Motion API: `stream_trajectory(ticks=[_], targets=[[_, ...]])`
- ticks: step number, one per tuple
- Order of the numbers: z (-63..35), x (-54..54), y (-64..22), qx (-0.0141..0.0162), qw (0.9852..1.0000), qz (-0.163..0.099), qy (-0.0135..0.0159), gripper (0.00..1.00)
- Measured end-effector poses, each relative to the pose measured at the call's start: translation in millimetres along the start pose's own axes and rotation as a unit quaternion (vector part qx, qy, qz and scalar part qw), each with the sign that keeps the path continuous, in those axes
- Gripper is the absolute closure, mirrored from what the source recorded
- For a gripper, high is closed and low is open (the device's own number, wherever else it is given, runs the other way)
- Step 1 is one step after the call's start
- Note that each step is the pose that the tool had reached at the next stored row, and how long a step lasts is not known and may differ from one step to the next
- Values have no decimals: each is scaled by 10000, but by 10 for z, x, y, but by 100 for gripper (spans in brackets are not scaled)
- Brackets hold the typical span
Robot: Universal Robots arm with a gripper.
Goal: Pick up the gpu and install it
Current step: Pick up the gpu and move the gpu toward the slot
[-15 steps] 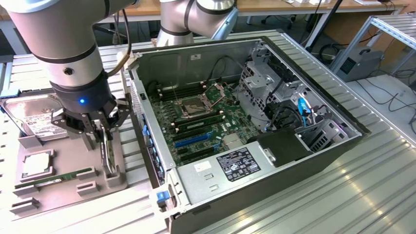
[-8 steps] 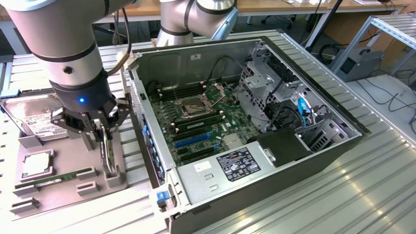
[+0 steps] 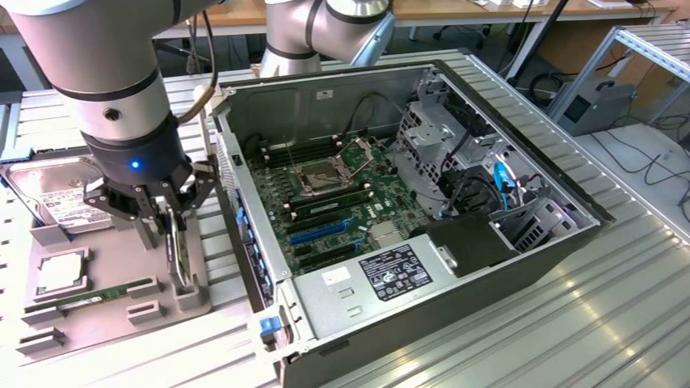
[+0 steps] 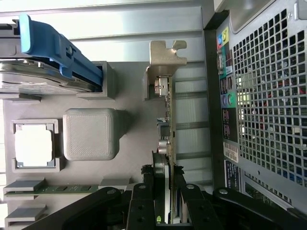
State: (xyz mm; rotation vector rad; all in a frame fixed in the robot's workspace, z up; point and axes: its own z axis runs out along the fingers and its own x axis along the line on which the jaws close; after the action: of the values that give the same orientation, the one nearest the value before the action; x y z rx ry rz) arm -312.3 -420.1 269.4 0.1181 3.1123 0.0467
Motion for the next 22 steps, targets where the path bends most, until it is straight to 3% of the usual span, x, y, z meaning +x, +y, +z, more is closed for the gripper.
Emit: stream_trajectory(ticks=[22], targets=[[-48,-1,1,0,10000,0,0,73]])
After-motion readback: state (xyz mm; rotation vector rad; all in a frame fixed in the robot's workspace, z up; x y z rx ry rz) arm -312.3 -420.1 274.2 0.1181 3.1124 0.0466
